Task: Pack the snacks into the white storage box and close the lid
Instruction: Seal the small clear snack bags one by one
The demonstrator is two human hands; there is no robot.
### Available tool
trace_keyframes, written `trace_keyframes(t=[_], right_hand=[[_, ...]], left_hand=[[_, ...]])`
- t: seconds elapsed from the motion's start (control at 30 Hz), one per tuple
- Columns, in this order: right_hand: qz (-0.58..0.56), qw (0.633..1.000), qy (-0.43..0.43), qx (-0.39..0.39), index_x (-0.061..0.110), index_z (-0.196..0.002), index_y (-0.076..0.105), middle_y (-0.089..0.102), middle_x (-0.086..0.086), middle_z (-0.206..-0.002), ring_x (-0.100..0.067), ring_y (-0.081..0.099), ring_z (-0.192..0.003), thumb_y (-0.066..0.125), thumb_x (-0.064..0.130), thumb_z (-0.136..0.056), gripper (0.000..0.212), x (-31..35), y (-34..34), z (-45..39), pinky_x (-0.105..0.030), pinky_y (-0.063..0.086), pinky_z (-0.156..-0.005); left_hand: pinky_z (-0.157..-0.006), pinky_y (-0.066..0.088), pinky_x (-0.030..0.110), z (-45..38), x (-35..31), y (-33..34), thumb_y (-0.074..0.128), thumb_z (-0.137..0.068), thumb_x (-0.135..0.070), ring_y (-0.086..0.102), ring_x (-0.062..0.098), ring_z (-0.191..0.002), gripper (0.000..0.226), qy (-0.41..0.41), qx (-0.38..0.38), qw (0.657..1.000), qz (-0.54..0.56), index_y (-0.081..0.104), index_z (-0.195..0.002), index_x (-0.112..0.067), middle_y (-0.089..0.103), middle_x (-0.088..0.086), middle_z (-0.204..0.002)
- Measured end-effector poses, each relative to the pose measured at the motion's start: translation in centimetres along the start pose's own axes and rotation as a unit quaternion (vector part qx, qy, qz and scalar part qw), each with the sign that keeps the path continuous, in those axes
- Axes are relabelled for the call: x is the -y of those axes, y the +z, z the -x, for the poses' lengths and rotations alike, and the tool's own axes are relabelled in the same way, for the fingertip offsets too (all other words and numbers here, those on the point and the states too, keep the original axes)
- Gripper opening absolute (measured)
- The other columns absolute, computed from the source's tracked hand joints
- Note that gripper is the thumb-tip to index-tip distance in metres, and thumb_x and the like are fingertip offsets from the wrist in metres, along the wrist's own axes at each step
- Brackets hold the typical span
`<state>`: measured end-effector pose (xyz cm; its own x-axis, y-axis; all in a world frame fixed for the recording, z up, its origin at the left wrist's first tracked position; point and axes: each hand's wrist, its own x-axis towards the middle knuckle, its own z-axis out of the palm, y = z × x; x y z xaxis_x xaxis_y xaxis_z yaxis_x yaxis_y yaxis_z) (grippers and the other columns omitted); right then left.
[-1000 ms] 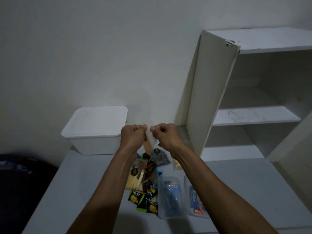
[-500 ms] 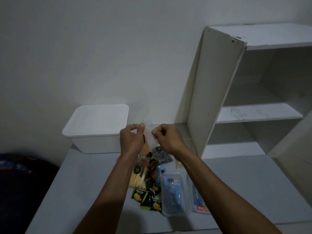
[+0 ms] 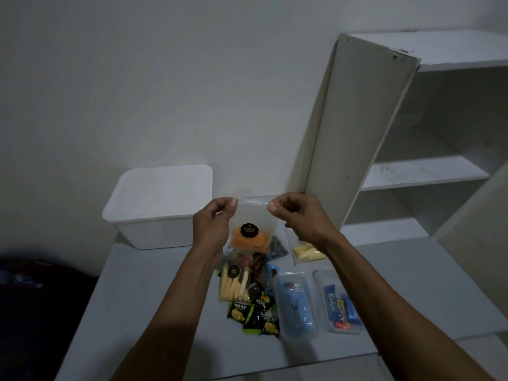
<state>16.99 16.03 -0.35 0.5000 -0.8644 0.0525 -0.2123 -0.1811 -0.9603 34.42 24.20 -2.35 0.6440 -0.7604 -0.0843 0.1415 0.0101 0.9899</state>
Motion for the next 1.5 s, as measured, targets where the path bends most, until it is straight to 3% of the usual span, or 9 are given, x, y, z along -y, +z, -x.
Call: trace_keyframes(t=[0.2, 0.37, 0.53, 0.9, 1.0, 1.17, 1.27, 1.37, 1.5], right_hand=[[-0.014, 0.992, 0.033, -0.124, 0.010, -0.087, 0.075, 0.074, -0.004, -0.082, -0.011, 0.067, -0.074, 0.073, 0.029, -0.086, 0.019, -3.8, 2.3, -0.1, -0.033, 0.059, -0.067], [-0.015, 0.990, 0.044, -0.130, 0.010, -0.091, 0.074, 0.073, -0.004, -0.085, -0.017, 0.069, -0.079, 0.070, 0.022, -0.090, 0.013, -6.2, 1.6, -2.9, -0.026, 0.060, -0.067], [-0.025, 0.988, 0.051, -0.141, 0.007, -0.090, 0.074, 0.073, -0.006, -0.082, -0.020, 0.069, -0.077, 0.070, 0.018, -0.090, 0.011, -8.8, 0.6, -8.5, -0.033, 0.061, -0.071], [-0.011, 0.991, 0.070, -0.112, 0.016, -0.081, 0.074, 0.072, -0.002, -0.073, -0.023, 0.069, -0.071, 0.074, 0.027, -0.086, 0.012, -16.8, 2.9, -25.3, -0.042, 0.059, -0.069], [-0.024, 0.990, 0.087, -0.111, 0.021, -0.078, 0.074, 0.071, 0.003, -0.070, -0.020, 0.068, -0.071, 0.077, 0.029, -0.083, 0.010, -18.9, 4.4, -28.4, -0.038, 0.059, -0.071], [-0.048, 0.983, 0.123, -0.126, 0.020, -0.075, 0.074, 0.068, 0.008, -0.065, -0.010, 0.064, -0.068, 0.080, 0.023, -0.081, 0.009, -20.9, 6.5, -31.8, -0.021, 0.053, -0.067], [-0.061, 0.976, 0.145, -0.147, 0.020, -0.072, 0.074, 0.067, 0.005, -0.065, -0.008, 0.062, -0.066, 0.080, 0.020, -0.080, 0.011, -21.8, 7.2, -33.2, -0.021, 0.053, -0.068], [-0.066, 0.971, 0.158, -0.168, 0.017, -0.074, 0.074, 0.066, -0.001, -0.068, -0.012, 0.062, -0.067, 0.082, 0.022, -0.079, 0.010, -22.2, 8.0, -34.0, -0.027, 0.056, -0.072], [-0.054, 0.967, 0.158, -0.195, 0.016, -0.077, 0.074, 0.069, -0.006, -0.072, -0.024, 0.068, -0.073, 0.083, 0.026, -0.078, 0.013, -22.3, 8.3, -34.8, -0.033, 0.059, -0.073]], left_hand=[[-0.078, 0.052, 0.030, -1.1, 2.3, 0.2, 0.073, -0.085, -0.026, 0.061, 0.005, -0.078, 0.004, -0.029, -0.010, 1.000, -0.008, 0.072, -0.082, -0.024, 0.069, -0.009, -0.081], [-0.067, 0.051, 0.023, -3.5, 4.5, 2.2, 0.074, -0.084, -0.020, 0.062, 0.009, -0.073, 0.011, -0.003, -0.043, 0.997, -0.065, 0.071, -0.076, -0.027, 0.069, -0.008, -0.075], [-0.081, 0.059, 0.042, -8.6, 6.4, 4.9, 0.073, -0.084, -0.023, 0.067, 0.013, -0.083, 0.001, -0.046, -0.064, 0.994, -0.075, 0.074, -0.084, -0.023, 0.071, -0.007, -0.081], [-0.073, 0.059, 0.042, -24.1, 11.7, 8.2, 0.072, -0.084, -0.026, 0.068, 0.021, -0.074, 0.009, -0.056, -0.170, 0.977, -0.116, 0.071, -0.076, -0.030, 0.073, 0.002, -0.080], [-0.070, 0.055, 0.035, -27.2, 14.0, 8.2, 0.071, -0.084, -0.025, 0.064, 0.022, -0.072, 0.005, -0.078, -0.205, 0.969, -0.115, 0.071, -0.079, -0.026, 0.071, 0.006, -0.078], [-0.055, 0.043, 0.006, -30.8, 16.0, 8.6, 0.070, -0.085, -0.011, 0.058, 0.012, -0.069, 0.006, -0.073, -0.258, 0.956, -0.120, 0.073, -0.089, -0.009, 0.068, 0.005, -0.079], [-0.052, 0.040, 0.002, -32.3, 16.3, 8.9, 0.070, -0.085, -0.007, 0.056, 0.011, -0.070, 0.009, -0.081, -0.277, 0.952, -0.106, 0.072, -0.092, -0.002, 0.065, 0.005, -0.079], [-0.053, 0.042, 0.004, -33.3, 16.5, 9.3, 0.070, -0.084, -0.002, 0.054, 0.008, -0.066, 0.008, -0.094, -0.287, 0.950, -0.074, 0.070, -0.092, 0.000, 0.061, -0.002, -0.071], [-0.071, 0.052, 0.028, -34.5, 17.0, 9.2, 0.073, -0.084, -0.012, 0.059, 0.014, -0.074, 0.013, -0.123, -0.282, 0.950, -0.057, 0.067, -0.077, -0.021, 0.064, -0.007, -0.072]])
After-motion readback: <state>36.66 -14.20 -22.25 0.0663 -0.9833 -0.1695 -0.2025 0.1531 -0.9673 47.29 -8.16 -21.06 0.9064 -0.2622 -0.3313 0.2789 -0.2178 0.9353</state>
